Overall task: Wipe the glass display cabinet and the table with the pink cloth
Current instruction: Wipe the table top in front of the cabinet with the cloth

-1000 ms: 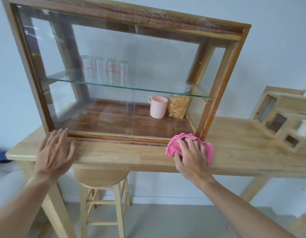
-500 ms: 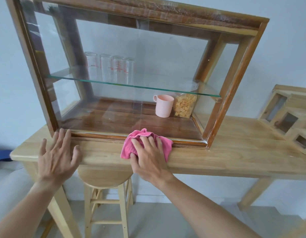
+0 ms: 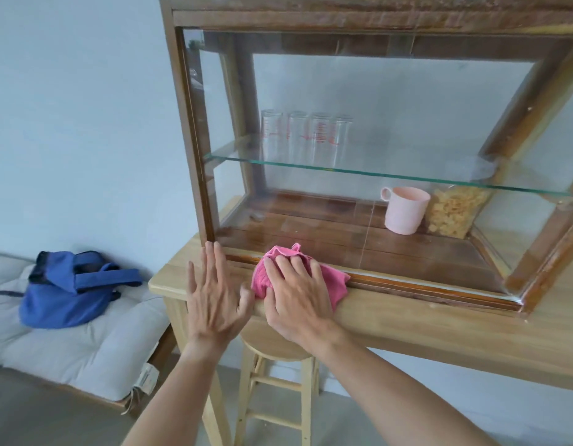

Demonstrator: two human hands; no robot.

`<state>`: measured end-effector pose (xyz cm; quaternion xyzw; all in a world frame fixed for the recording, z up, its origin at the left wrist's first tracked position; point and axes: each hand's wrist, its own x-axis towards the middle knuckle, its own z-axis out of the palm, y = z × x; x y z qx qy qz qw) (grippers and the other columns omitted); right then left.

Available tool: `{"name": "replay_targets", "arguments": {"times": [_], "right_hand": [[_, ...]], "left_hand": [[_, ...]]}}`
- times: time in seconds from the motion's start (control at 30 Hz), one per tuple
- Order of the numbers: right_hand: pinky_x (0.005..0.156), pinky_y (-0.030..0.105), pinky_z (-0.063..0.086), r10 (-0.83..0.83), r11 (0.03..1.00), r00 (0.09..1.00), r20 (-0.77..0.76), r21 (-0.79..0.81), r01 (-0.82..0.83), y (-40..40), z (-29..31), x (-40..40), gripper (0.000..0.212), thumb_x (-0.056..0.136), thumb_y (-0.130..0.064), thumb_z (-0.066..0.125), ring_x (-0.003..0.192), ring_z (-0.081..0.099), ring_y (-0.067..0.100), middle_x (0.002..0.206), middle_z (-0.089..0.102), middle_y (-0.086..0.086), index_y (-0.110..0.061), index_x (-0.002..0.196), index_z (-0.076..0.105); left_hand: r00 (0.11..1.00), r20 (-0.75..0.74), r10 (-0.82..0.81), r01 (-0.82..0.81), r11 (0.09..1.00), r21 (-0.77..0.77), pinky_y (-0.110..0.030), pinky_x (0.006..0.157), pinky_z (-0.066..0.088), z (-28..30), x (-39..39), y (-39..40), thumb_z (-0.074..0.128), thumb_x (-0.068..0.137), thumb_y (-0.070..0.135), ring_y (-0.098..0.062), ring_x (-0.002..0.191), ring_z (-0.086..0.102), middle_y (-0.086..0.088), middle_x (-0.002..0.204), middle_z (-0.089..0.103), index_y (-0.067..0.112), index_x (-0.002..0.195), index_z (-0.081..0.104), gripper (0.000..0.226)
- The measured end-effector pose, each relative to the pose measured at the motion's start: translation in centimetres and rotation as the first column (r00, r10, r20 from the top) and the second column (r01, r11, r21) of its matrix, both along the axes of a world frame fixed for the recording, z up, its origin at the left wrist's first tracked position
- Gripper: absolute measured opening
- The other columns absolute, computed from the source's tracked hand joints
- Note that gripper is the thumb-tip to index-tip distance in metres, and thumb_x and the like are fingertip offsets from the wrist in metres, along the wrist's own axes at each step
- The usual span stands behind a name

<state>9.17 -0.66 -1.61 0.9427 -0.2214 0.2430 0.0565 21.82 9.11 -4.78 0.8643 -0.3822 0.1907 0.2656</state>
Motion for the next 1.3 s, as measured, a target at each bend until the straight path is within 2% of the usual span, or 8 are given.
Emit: {"name": "replay_targets", "arguments": {"times": [0.3, 0.47, 0.63, 0.77, 0.9, 1.07, 1.17, 1.3], "right_hand": [[0.092, 0.047, 0.042, 0.084, 0.996, 0.993, -0.079, 0.004, -0.084, 0.4, 0.9, 3.5, 0.062, 0.088, -0.034, 0.023, 0.111, 0.052, 0.03, 0.125, 0.059, 0.004, -0.014, 0.138, 0.055], [0.095, 0.047, 0.041, 0.139, 0.99, 0.982, -0.13, 0.007, -0.139, 0.8, 1.1, 5.1, 0.067, 0.089, -0.035, 0.021, 0.116, 0.049, 0.029, 0.132, 0.056, 0.005, -0.012, 0.145, 0.049], [0.097, 0.047, 0.039, 0.208, 0.978, 0.971, -0.116, 0.002, -0.209, 2.0, 0.9, 9.2, 0.054, 0.097, -0.041, 0.045, 0.118, 0.049, 0.029, 0.134, 0.057, 0.008, -0.011, 0.142, 0.051], [0.097, 0.047, 0.039, 0.228, 0.973, 0.965, -0.127, 0.005, -0.229, 1.8, 0.9, 9.2, 0.061, 0.096, -0.042, 0.026, 0.118, 0.049, 0.029, 0.134, 0.057, 0.008, -0.01, 0.14, 0.052], [0.103, 0.049, 0.035, 0.3, 0.954, 0.94, -0.163, 0.046, -0.296, 1.6, 1.7, 7.9, 0.079, 0.088, -0.045, 0.002, 0.124, 0.045, 0.03, 0.138, 0.055, 0.007, -0.012, 0.135, 0.057], [0.125, 0.054, 0.006, 0.366, 0.93, 0.909, -0.2, 0.119, -0.349, 1.4, 0.4, 4.6, 0.067, 0.099, -0.043, 0.009, 0.147, 0.034, 0.026, 0.153, 0.05, 0.004, -0.017, 0.149, 0.045], [0.126, 0.051, 0.001, 0.436, 0.883, 0.875, -0.208, 0.287, -0.371, 1.8, 0.8, 3.8, 0.05, 0.107, -0.039, 0.025, 0.147, 0.035, 0.02, 0.156, 0.047, 0.002, -0.019, 0.147, 0.047], [0.122, 0.051, 0.024, 0.463, 0.8, 0.871, -0.165, 0.499, -0.331, 1.7, 2.0, 4.1, 0.046, 0.105, -0.047, 0.034, 0.143, 0.039, 0.028, 0.156, 0.047, 0.005, -0.022, 0.14, 0.049]], "left_hand": [[0.99, 0.078, -0.114, 0.102, 0.984, 0.147, -0.054, 0.122, 0.006, 0.5, 3.8, 2.0, 0.027, 0.091, 0.059, -0.028, 0.152, 0.012, -0.004, 0.162, 0.026, 0.011, 0.154, 0.031, 0.079], [0.977, 0.018, -0.213, 0.211, 0.975, 0.066, -0.052, 0.122, 0.011, 0.8, 5.5, 3.8, 0.032, 0.09, 0.038, -0.02, 0.154, 0.001, -0.009, 0.166, 0.003, 0.012, 0.159, 0.01, 0.076], [1.0, 0.01, 0.005, -0.006, 0.996, 0.094, -0.056, 0.116, 0.016, 0.0, 5.0, 3.4, 0.026, 0.091, 0.036, -0.029, 0.144, 0.029, -0.015, 0.15, 0.044, 0.005, 0.146, 0.04, 0.065], [0.999, 0.031, 0.014, -0.017, 0.996, 0.093, -0.043, 0.116, 0.014, 0.4, 5.0, 3.2, 0.028, 0.089, 0.035, -0.031, 0.141, 0.037, -0.015, 0.149, 0.046, 0.005, 0.147, 0.04, 0.066], [0.999, -0.045, -0.011, 0.018, 0.987, 0.162, -0.042, 0.121, 0.005, 0.8, 4.9, 3.3, 0.018, 0.087, 0.04, -0.023, 0.151, 0.016, -0.01, 0.163, 0.024, 0.009, 0.156, 0.02, 0.076], [0.994, -0.087, -0.073, 0.093, 0.963, 0.254, -0.036, 0.121, -0.014, 1.3, 4.7, 4.3, -0.003, 0.088, 0.051, -0.019, 0.151, -0.015, -0.005, 0.166, -0.007, 0.015, 0.158, -0.004, 0.079], [0.983, 0.016, -0.184, 0.179, 0.971, 0.157, -0.035, 0.121, 0.008, 1.7, 3.6, 5.5, 0.019, 0.095, 0.042, -0.028, 0.15, 0.021, -0.007, 0.159, 0.029, 0.012, 0.154, 0.027, 0.066], [0.95, 0.132, -0.285, 0.284, 0.959, 0.026, -0.025, 0.098, 0.03, 2.3, 2.5, 6.4, 0.038, 0.093, 0.02, -0.024, 0.109, 0.054, -0.004, 0.12, 0.058, 0.01, 0.125, 0.056, 0.038]]}}
